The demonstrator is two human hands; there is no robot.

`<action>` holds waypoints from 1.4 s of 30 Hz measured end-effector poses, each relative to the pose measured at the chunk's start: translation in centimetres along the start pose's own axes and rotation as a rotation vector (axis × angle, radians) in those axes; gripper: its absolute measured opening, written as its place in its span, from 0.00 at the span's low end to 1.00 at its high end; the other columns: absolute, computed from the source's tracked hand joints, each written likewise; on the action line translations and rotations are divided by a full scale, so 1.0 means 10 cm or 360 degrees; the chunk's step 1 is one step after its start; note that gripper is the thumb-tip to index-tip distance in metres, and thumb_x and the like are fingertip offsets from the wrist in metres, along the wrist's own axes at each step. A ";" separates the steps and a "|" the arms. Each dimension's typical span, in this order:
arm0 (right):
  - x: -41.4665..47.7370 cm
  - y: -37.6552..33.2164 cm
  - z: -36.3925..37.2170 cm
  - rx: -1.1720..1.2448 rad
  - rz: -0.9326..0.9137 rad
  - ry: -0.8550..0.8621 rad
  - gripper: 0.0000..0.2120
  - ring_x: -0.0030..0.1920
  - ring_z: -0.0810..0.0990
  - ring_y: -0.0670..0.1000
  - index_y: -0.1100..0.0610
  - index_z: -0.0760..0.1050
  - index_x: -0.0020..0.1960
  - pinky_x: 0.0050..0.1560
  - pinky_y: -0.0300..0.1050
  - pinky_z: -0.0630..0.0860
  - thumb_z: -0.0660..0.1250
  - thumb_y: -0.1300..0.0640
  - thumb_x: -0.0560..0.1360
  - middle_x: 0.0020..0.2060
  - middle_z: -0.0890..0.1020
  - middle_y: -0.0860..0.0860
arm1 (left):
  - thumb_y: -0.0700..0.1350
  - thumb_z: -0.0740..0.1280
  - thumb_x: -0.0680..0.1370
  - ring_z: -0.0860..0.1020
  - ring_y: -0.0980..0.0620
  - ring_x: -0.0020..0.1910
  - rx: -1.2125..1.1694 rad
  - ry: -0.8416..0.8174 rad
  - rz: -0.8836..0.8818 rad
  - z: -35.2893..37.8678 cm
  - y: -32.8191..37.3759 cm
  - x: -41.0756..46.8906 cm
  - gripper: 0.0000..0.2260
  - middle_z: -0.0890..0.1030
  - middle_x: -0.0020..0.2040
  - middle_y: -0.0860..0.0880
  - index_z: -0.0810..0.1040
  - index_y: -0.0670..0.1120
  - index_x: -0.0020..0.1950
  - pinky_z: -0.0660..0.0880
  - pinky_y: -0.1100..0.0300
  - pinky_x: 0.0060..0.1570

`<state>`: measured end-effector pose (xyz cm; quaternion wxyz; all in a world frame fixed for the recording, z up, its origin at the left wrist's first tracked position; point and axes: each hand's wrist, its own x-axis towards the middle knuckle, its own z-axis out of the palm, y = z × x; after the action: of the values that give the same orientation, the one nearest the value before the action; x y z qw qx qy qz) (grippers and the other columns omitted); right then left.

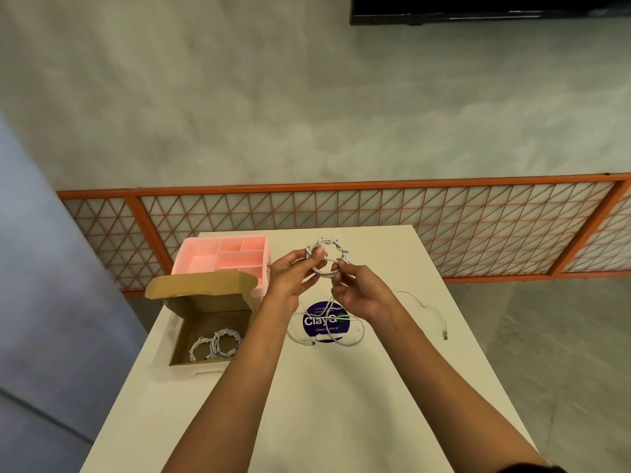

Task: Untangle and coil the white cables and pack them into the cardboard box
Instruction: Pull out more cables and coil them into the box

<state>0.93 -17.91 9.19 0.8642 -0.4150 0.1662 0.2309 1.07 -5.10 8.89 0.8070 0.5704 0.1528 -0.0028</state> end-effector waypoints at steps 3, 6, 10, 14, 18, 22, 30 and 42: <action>0.01 -0.03 0.00 0.0076 0.0033 -0.0038 0.06 0.26 0.78 0.44 0.59 0.74 0.44 0.26 0.35 0.74 0.61 0.62 0.79 0.35 0.76 0.51 | 0.42 0.74 0.72 0.82 0.56 0.41 -0.0044 -0.0060 -0.0059 -0.03 0.01 -0.01 0.05 0.85 0.38 0.51 0.78 0.48 0.42 0.76 0.62 0.42; 0.01 -0.07 -0.04 0.0095 0.0067 -0.0100 0.04 0.30 0.82 0.49 0.63 0.75 0.44 0.31 0.37 0.80 0.64 0.64 0.77 0.37 0.77 0.55 | 0.42 0.73 0.73 0.81 0.54 0.44 -0.0079 -0.0157 -0.0076 -0.07 0.02 0.00 0.04 0.85 0.40 0.52 0.78 0.48 0.43 0.75 0.61 0.45; 0.02 -0.14 -0.09 0.0017 0.0086 -0.0190 0.04 0.35 0.85 0.53 0.66 0.74 0.47 0.39 0.39 0.82 0.61 0.72 0.76 0.44 0.79 0.61 | 0.43 0.71 0.74 0.81 0.54 0.46 -0.0049 -0.0248 -0.0066 -0.11 0.02 -0.02 0.03 0.85 0.43 0.53 0.79 0.48 0.46 0.74 0.60 0.49; -0.01 -0.19 -0.06 -0.0281 0.0025 -0.0149 0.07 0.38 0.82 0.50 0.62 0.72 0.48 0.34 0.34 0.79 0.59 0.72 0.77 0.42 0.78 0.58 | 0.44 0.69 0.76 0.81 0.55 0.46 -0.0025 -0.0345 -0.0081 -0.10 0.01 -0.05 0.03 0.85 0.43 0.54 0.78 0.47 0.48 0.74 0.60 0.51; -0.03 -0.23 -0.03 -0.0446 -0.0014 -0.0124 0.10 0.39 0.78 0.49 0.60 0.71 0.48 0.31 0.32 0.76 0.57 0.73 0.78 0.40 0.77 0.56 | 0.43 0.68 0.77 0.81 0.56 0.45 -0.0043 -0.0433 -0.0093 -0.09 0.02 -0.09 0.01 0.85 0.43 0.54 0.78 0.47 0.47 0.73 0.61 0.52; -0.02 -0.25 -0.02 -0.0563 -0.0017 -0.0172 0.11 0.37 0.77 0.47 0.61 0.70 0.55 0.29 0.31 0.75 0.56 0.73 0.78 0.41 0.77 0.55 | 0.40 0.65 0.78 0.80 0.56 0.45 -0.0096 -0.0516 -0.0127 -0.14 0.01 -0.11 0.04 0.85 0.43 0.54 0.80 0.44 0.48 0.73 0.63 0.50; -0.08 -0.26 -0.05 -0.0736 -0.0049 -0.0403 0.10 0.33 0.74 0.46 0.60 0.73 0.49 0.31 0.33 0.71 0.59 0.73 0.77 0.37 0.79 0.53 | 0.42 0.66 0.78 0.80 0.57 0.44 -0.0170 -0.0340 -0.0098 -0.15 0.04 -0.14 0.05 0.85 0.41 0.52 0.81 0.44 0.44 0.77 0.60 0.48; -0.16 -0.21 -0.01 -0.0869 -0.0410 -0.0146 0.18 0.37 0.82 0.52 0.64 0.69 0.54 0.42 0.40 0.82 0.73 0.69 0.69 0.41 0.80 0.58 | 0.36 0.67 0.76 0.83 0.57 0.36 -0.0460 -0.0096 0.0078 0.01 0.07 -0.18 0.02 0.84 0.35 0.49 0.79 0.41 0.46 0.81 0.61 0.39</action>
<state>0.70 -19.56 11.18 0.7494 -0.6389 0.0048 0.1739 -0.53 -5.22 10.04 0.8848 0.4514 0.1133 0.0216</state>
